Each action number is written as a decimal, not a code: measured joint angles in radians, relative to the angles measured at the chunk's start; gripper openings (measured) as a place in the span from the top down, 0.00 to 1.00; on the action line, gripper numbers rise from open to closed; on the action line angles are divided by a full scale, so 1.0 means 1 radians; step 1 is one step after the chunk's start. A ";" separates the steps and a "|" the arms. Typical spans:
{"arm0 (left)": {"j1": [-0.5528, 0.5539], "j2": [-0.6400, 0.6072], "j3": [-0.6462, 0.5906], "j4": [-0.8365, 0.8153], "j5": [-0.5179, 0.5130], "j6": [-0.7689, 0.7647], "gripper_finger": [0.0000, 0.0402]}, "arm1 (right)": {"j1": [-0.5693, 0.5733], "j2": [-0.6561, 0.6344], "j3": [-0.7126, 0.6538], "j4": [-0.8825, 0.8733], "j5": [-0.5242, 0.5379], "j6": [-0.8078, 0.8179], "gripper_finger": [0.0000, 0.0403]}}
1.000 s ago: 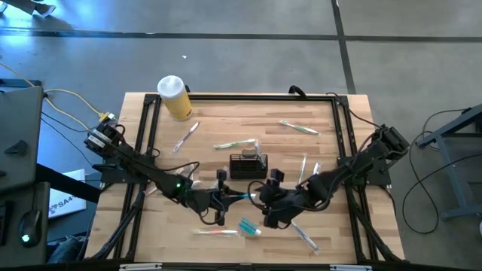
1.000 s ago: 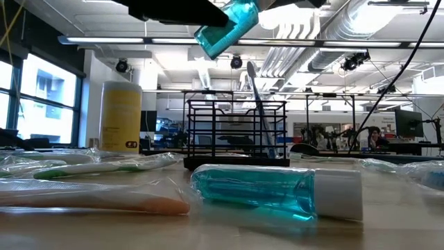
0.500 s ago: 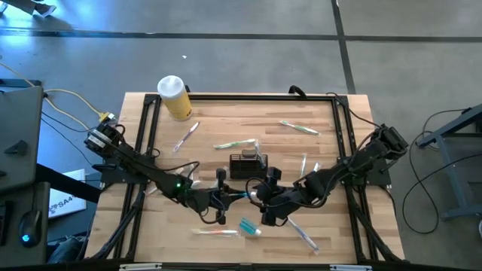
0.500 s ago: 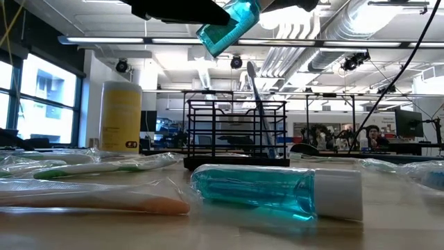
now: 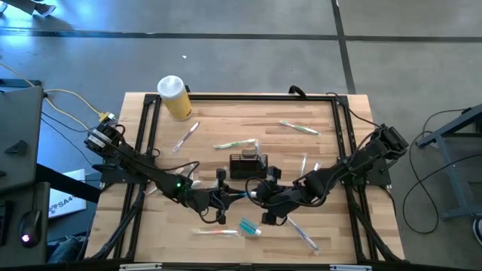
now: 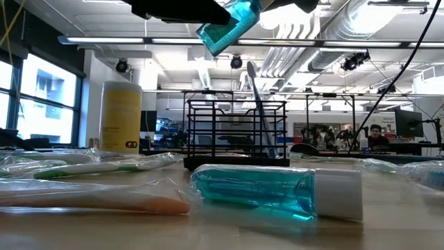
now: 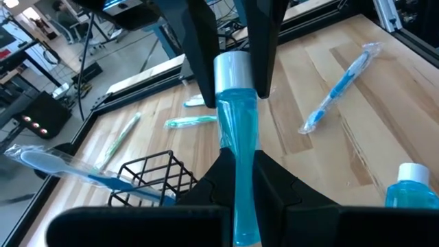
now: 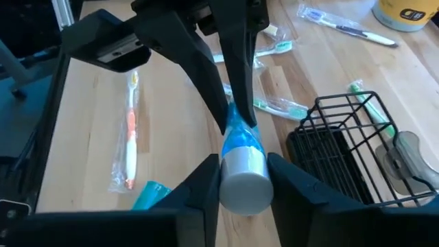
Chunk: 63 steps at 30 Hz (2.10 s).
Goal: Pick & Place toothbrushing station
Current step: Put the mouthwash into the wire organizer
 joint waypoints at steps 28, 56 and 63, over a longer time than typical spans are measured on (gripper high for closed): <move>-0.016 -0.136 0.001 -0.569 -0.014 -0.350 0.40 | -0.097 -0.004 0.263 -0.472 -0.104 0.064 0.78; -0.013 -0.168 -0.142 -0.717 0.081 -0.649 0.40 | -0.396 0.322 0.539 -0.717 -0.349 -0.119 0.78; -0.013 -0.168 -0.143 -0.715 0.081 -0.641 0.40 | -0.441 0.376 0.610 -0.784 -0.402 -0.140 0.78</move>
